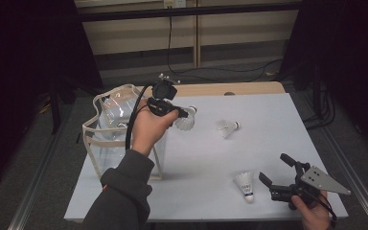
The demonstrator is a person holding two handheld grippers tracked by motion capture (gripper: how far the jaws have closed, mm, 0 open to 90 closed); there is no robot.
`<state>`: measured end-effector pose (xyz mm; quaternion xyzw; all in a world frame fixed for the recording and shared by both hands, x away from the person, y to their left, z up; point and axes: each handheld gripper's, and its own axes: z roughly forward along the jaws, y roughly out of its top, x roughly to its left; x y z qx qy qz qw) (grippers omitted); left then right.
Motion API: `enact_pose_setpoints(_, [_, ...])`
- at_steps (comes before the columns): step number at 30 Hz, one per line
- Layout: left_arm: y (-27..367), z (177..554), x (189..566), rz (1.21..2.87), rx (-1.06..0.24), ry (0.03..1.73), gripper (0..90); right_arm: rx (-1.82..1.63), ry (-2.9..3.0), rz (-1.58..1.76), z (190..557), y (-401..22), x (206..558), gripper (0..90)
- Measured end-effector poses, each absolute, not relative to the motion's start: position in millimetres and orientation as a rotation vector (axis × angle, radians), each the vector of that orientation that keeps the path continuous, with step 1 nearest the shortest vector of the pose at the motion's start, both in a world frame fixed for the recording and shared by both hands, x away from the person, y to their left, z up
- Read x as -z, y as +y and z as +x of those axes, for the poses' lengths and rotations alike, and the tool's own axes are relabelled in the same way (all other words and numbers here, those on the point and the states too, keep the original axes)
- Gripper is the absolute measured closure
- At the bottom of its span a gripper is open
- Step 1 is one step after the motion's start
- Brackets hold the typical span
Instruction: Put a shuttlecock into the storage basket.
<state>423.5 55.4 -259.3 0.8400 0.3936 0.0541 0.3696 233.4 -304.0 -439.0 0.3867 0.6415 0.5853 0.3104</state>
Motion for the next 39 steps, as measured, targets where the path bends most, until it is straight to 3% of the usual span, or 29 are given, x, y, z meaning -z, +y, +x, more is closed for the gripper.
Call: enact_pose_setpoints(39, [68,435,231,2.17,-0.202,1.051,85.1,-1.545,1.699,1.014,233,-304,439,2.0])
